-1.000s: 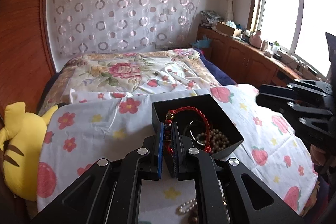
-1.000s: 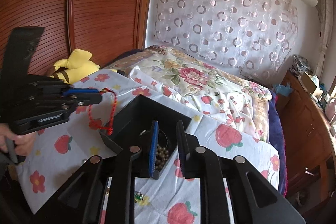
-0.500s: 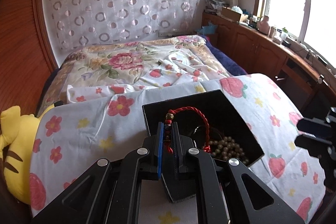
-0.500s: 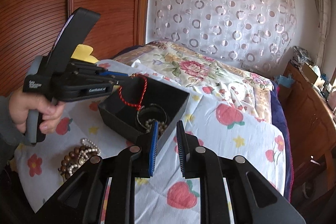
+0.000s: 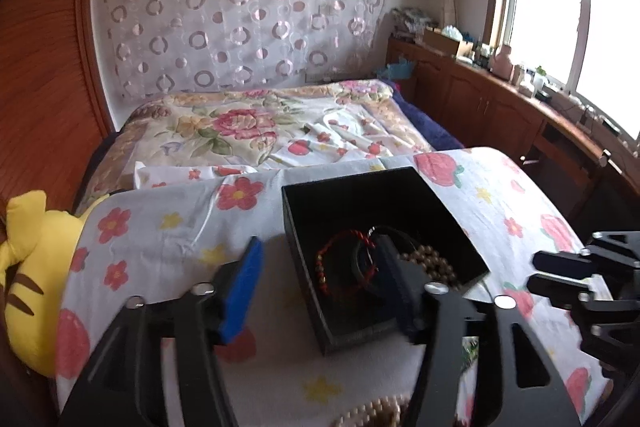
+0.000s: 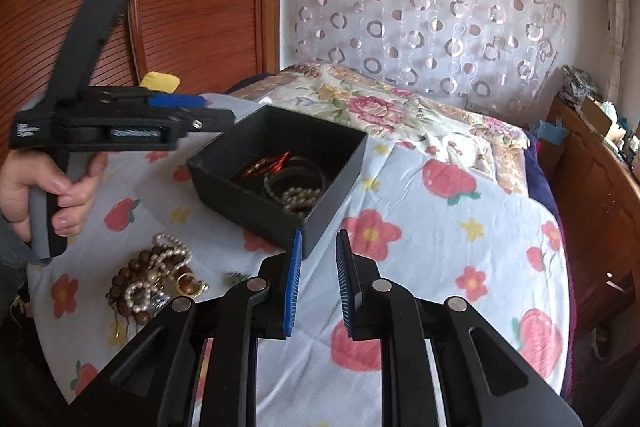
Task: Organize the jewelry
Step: 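Open the left tool to release the red bracelet and withdraw from the box, then move the right tool to the green pendant and close on it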
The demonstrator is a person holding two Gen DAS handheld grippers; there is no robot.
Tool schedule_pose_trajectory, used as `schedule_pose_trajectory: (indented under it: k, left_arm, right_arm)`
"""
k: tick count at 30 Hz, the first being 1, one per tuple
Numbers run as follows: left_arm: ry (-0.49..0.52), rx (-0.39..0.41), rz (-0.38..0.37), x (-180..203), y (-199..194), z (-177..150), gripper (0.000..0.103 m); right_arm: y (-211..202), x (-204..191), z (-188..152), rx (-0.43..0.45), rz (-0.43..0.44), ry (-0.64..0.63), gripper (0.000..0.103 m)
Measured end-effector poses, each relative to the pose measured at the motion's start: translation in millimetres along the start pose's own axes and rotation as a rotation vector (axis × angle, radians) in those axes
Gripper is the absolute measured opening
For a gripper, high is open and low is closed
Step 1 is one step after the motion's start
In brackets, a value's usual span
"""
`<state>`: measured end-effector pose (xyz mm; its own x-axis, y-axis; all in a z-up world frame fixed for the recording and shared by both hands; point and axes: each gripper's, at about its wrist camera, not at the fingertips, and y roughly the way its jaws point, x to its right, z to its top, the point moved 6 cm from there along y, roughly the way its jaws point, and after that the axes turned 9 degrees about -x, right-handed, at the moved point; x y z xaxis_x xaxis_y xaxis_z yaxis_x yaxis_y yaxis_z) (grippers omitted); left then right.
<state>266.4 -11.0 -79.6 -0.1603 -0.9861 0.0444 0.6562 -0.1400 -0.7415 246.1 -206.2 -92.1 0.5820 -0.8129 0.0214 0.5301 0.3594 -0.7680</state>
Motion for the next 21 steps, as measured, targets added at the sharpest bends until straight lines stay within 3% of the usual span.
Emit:
schedule_pose_trajectory:
  k: [3,8,15,21]
  left_arm:
    - [-0.002,0.016,-0.025,-1,-13,-15,0.078]
    - [-0.001,0.034,-0.016,-5,-30,-41,0.090]
    - [-0.032,0.033,-0.038,-16,-47,-73,0.091]
    - [0.002,0.025,-0.007,-15,-54,-92,0.091]
  right_arm:
    - [6,-6,-6,-0.014,0.010,-0.007,0.036]
    - [24,-15,-14,-0.070,0.044,-0.021,0.035]
    - [45,-28,-22,-0.159,0.117,-0.053,0.035]
    - [56,-37,-23,-0.197,0.135,-0.070,0.035]
